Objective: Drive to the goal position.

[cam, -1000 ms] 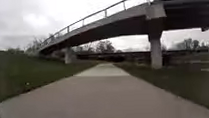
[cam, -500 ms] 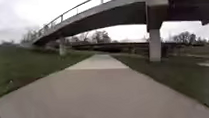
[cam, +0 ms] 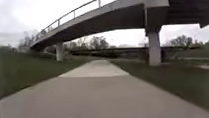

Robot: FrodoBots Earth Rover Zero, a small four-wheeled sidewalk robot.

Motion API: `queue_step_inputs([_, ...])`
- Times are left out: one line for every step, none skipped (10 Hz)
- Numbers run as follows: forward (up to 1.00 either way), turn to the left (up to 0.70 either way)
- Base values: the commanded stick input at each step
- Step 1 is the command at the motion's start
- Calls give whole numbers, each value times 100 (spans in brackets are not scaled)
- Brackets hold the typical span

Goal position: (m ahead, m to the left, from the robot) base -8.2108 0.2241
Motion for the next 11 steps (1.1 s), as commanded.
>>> queue_step_inputs([100, 0])
queue_step_inputs([100, 0])
queue_step_inputs([100, 0])
queue_step_inputs([100, 0])
queue_step_inputs([100, 0])
queue_step_inputs([100, 0])
queue_step_inputs([100, 0])
queue_step_inputs([100, 0])
queue_step_inputs([100, 0])
queue_step_inputs([100, 0])
queue_step_inputs([100, 0])
